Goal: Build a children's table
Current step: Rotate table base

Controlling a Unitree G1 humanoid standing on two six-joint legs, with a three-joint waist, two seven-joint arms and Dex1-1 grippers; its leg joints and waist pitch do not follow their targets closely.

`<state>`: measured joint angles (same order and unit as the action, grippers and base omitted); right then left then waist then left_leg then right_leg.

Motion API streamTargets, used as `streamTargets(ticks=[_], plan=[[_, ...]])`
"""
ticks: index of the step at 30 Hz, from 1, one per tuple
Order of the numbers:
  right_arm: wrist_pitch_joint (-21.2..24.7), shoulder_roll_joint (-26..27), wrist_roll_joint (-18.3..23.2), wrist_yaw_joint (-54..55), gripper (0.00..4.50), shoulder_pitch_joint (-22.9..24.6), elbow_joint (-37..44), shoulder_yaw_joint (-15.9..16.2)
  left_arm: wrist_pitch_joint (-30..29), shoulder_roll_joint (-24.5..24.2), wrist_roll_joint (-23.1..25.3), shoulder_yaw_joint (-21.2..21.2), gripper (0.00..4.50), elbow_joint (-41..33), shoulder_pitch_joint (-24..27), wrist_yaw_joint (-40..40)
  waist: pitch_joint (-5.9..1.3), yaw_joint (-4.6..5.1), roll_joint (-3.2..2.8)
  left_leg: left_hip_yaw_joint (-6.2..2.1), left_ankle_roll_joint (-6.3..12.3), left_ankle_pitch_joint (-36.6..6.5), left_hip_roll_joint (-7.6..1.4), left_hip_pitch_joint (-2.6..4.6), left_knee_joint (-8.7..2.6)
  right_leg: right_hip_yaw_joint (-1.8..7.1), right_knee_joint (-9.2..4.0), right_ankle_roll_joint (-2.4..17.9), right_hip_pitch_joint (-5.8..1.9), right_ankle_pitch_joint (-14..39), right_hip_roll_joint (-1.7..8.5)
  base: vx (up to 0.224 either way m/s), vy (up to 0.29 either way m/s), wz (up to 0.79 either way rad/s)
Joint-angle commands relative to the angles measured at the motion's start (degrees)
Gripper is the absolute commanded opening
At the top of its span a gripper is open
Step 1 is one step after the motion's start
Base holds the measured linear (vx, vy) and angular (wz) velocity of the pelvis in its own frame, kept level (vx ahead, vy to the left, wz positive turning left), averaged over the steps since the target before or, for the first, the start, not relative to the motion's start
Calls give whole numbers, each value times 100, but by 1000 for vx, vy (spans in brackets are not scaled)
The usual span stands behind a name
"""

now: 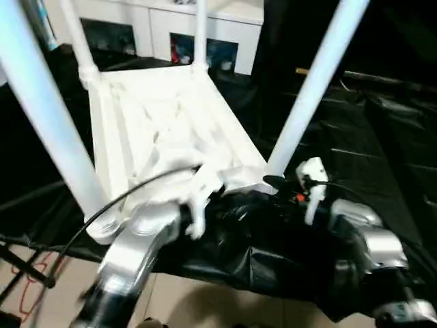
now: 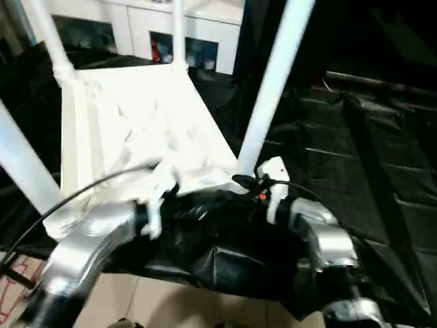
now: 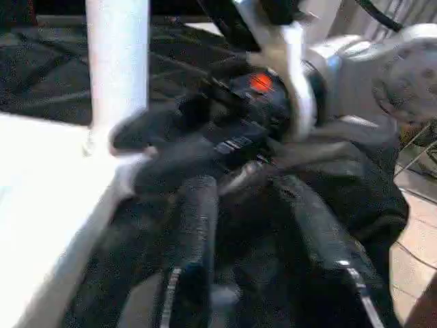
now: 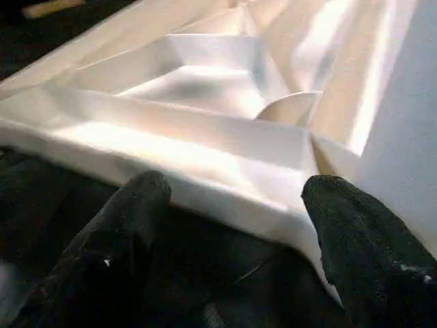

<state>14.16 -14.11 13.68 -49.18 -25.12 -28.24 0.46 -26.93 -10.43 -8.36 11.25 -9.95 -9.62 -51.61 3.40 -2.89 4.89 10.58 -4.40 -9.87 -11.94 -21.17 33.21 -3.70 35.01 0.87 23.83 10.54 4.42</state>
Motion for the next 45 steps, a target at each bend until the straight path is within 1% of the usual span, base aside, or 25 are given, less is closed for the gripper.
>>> streamTargets(ticks=[1, 5, 7, 8, 9, 11, 12, 13, 15, 16, 18, 20, 22, 26, 29, 31, 32, 33, 34, 36, 38, 39, 40, 43, 45], plan=[[-222, 39, -181, 698, 360, -326, -564, -231, -175, -58, -128, 14, 179, -407, 243, 79, -325, 11, 28, -24, 154, -1155, -175, 31, -380, 251, -450, 985, -275, 1612, 324, 0, 0, 0], [-398, 120, -283, 1235, 360, -663, -1147, -329, -215, -256, -155, -125, 199, -606, 556, 166, -334, 9, 20, 0, 45, -1368, -162, 111, -356, 260, -471, 829, -209, 1704, 282, 0, 0, 0], [-588, 211, -368, 1767, 360, -1011, -1743, -420, -265, -572, -305, -346, 216, -790, 878, 53, -345, 33, 35, -19, 8, -1294, -149, 53, -373, 250, -421, 826, -255, 1586, 290, 0, 0, 0], [-617, 221, -377, 1802, 360, -1042, -1795, -423, -288, -608, -333, -369, 226, -824, 911, 36, -346, 39, 32, -18, 3, -1300, -140, 52, -374, 246, -425, 805, -257, 1587, 276, 0, 0, 0], [-689, 257, -424, 1989, 360, -1184, -2041, -430, -403, -750, -470, -485, 236, -980, 1024, -62, -358, 36, 27, -3, -7, -1264, -140, 87, -351, 254, -403, 803, -234, 1452, 262, 0, 0, 0], [-852, 313, -509, 2316, 360, -1402, -2413, -432, -620, -1075, -711, -672, 236, -1233, 1214, -342, -370, 48, 25, -2, 5, -1140, -140, 74, -352, 253, -356, 898, -248, 1162, 254, 0, 0, 0], [-928, 328, -522, 2387, 360, -1461, -2521, -440, -679, -1185, -775, -693, 271, -1295, 1268, -419, -363, 60, 20, 2, 7, -1099, -131, 62, -357, 255, -341, 938, -249, 1091, 250, 0, 0, 0], [-964, 338, -533, 2486, 360, -1523, -2618, -455, -733, -1321, -817, -721, 271, -1345, 1333, -522, -362, 71, 17, 3, 0, -1112, -134, 63, -357, 256, -338, 944, -250, 1069, 247, 0, 0, 0], [-1103, 383, -548, 2736, 360, -1710, -2928, -531, -835, -1741, -926, -814, 274, -1475, 1547, -807, -348, 91, 30, 4, -22, -1291, -121, 65, -359, 254, -350, 897, -244, 1263, 241, 0, 0, 0], [-1159, 405, -528, 2810, 360, -1772, -3030, -583, -832, -1908, -954, -896, 274, -1523, 1650, -910, -340, 97, 16, 6, -48, -1428, -126, 81, -351, 263, -360, 854, -218, 1444, 251, 0, 0, 0], [-1238, 422, -480, 2901, 360, -1861, -3170, -647, -758, -2208, -969, -1045, 317, -1560, 1809, -1097, -324, 93, -12, 0, -101, -1570, -128, 98, -361, 264, -378, 794, -193, 1607, 241, 0, 0, 0], [-1353, 433, -451, 2936, 360, -1925, -3311, -681, -708, -2421, -1038, -1187, 318, -1631, 1935, -1195, -321, 84, -38, -5, -165, -1701, -139, 128, -370, 265, -379, 779, -174, 1606, 224, 0, 0, 0], [-1514, 450, -444, 2925, 360, -1979, -3466, -710, -702, -2563, -1172, -1361, 339, -1706, 2029, -1242, -333, 105, -38, -22, -208, -1737, -133, 81, -380, 265, -344, 842, -214, 1471, 233, 0, 0, 0], [-1629, 446, -441, 2611, 360, -1852, -3351, -631, -458, -2689, -1340, -1995, 368, -1417, 2007, -1248, -333, 107, -33, -12, -162, -1740, -114, 71, -366, 280, -358, 845, -224, 1465, 235, 0, 0, 0], [-1621, 410, -440, 2289, 360, -1636, -3100, -564, -216, -2753, -1248, -2195, 398, -1184, 1939, -1111, -326, 97, -3, -11, -85, -1714, -111, 66, -360, 287, -376, 797, -223, 1529, 227, 0, 0, 0], [-1447, 393, -305, 2006, 360, -1176, -2457, -553, -128, -2841, -1240, -2379, 410, -1049, 1865, -1075, -334, 64, -30, -7, -71, -1642, -125, 86, -361, 298, -366, 796, -220, 1418, 227, 0, 0, 0], [-1396, 390, -236, 1944, 360, -850, -2057, -535, -166, -2896, -1297, -2474, 418, -1016, 1821, -1069, -333, 51, -88, -17, -86, -1614, -123, 96, -368, 303, -350, 794, -221, 1328, 219, 0, 0, 0], [-1396, 374, -246, 1905, 360, -615, -1826, -473, -192, -2972, -1310, -2514, 431, -990, 1806, -1094, -329, 43, -70, -16, -96, -1694, -137, 126, -378, 295, -354, 818, -195, 1308, 209, 0, 0, 0], [-1403, 359, -264, 1882, 360, -485, -1710, -431, -218, -3028, -1317, -2530, 431, -977, 1790, -1112, -335, 21, -97, -32, -125, -1728, -124, 111, -390, 288, -351, 817, -225, 1358, 211, 0, 0, 0], [-1408, 359, -282, 1874, 360, -290, -1607, -422, -155, -3095, -1323, -2557, 448, -882, 1710, -1141, -325, 47, -88, -51, -173, -1948, -124, 100, -406, 283, -370, 829, -220, 1628, 222, 0, 0, 0], [-1483, 394, -336, 2010, 360, -169, -1685, -475, -29, -3083, -1317, -2499, 448, -716, 1471, -1110, -320, 59, -132, -63, -226, -2070, -124, 109, -409, 295, -390, 829, -204, 1769, 231, 0, 0, 0], [-1486, 395, -340, 2016, 360, -167, -1691, -475, -26, -3080, -1317, -2495, 448, -711, 1462, -1108, -321, 68, -130, -54, -246, -2137, -111, 128, -400, 296, -406, 834, -187, 1822, 226, 0, 0, 0], [-1489, 398, -372, 2052, 360, -147, -1698, -483, 19, -3067, -1318, -2456, 448, -663, 1388, -1089, -320, 74, -140, -68, -259, -2131, -110, 110, -403, 299, -398, 850, -208, 1810, 239, 0, 0, 0], [-1393, 452, -447, 2204, 360, -99, -1602, -459, 53, -2664, -1545, -2323, 448, -539, 871, -917, -334, 73, -175, -65, -295, -2102, -106, 123, -387, 303, -388, 889, -213, 1723, 242, 0, 0, 0], [-1364, 487, -464, 2289, 360, -155, -1642, -452, -87, -2375, -1781, -2273, 448, -507, 567, -819, -338, 63, -166, -52, -303, -2072, -101, 133, -374, 304, -394, 919, -203, 1683, 239, 0, 0, 0]])
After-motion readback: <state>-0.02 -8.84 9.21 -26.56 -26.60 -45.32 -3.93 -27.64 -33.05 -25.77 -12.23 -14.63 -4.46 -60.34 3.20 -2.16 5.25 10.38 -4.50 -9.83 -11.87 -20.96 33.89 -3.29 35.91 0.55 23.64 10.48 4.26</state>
